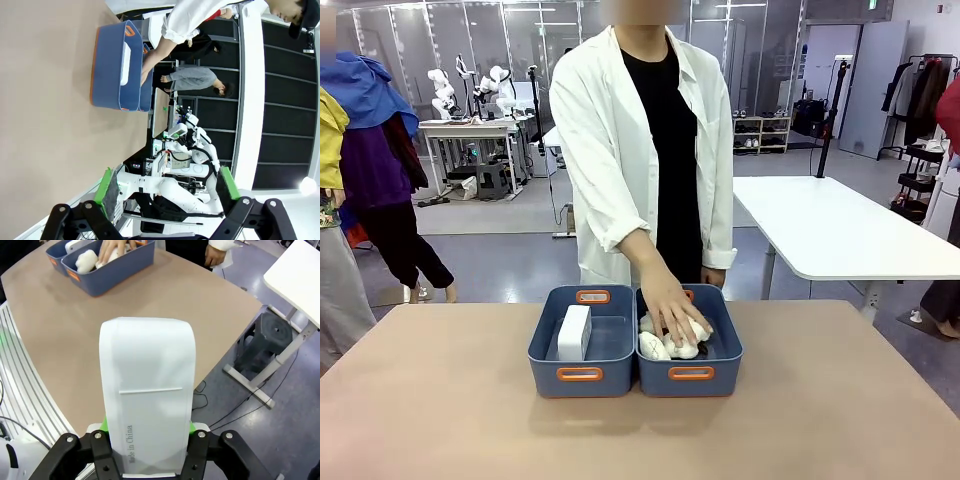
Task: Sort the digital clocks into the basket.
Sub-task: Pick up the Digital clock from the table and place it into the empty Plastic storage basket.
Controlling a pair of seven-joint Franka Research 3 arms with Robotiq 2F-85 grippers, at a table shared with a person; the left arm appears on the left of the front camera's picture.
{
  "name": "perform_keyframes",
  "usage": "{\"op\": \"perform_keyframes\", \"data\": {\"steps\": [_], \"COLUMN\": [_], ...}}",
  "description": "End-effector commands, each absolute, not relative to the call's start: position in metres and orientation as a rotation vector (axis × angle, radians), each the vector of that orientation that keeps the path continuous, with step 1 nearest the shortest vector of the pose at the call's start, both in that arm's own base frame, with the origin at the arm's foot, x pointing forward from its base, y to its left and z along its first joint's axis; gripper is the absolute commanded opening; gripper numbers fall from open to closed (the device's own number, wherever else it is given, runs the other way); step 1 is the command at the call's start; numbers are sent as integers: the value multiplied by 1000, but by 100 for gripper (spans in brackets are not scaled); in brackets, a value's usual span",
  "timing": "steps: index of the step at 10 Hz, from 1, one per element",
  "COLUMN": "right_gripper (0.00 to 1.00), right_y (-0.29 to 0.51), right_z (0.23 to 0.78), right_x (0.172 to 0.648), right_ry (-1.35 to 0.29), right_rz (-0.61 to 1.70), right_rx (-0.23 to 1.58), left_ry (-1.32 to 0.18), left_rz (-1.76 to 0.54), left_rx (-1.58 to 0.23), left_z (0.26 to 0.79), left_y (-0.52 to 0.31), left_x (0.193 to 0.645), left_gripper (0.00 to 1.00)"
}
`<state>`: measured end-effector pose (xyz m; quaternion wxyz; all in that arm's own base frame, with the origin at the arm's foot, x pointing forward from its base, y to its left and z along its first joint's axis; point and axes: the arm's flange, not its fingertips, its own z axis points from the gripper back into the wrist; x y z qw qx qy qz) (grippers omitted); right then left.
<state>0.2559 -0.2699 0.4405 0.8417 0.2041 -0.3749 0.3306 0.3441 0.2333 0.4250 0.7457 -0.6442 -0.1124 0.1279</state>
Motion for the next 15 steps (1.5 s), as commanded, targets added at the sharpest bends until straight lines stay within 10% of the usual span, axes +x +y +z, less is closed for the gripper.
{"op": "perform_keyframes", "data": {"steps": [1,9,15], "right_gripper": [52,52,52], "right_y": [-250,74,327], "right_z": [457,573,550], "right_x": [270,393,464], "right_ry": [-786,-585,-347], "right_rz": [749,1301,1522], "right_rx": [411,189,5], "left_ry": [-254,-254,-254], "left_rz": [263,263,263], "left_rx": [-1409,-1409,-1409], "left_z": [425,425,425], "left_y": [233,233,233], "left_x": [337,337,337], "left_gripper": [100,100,100]}}
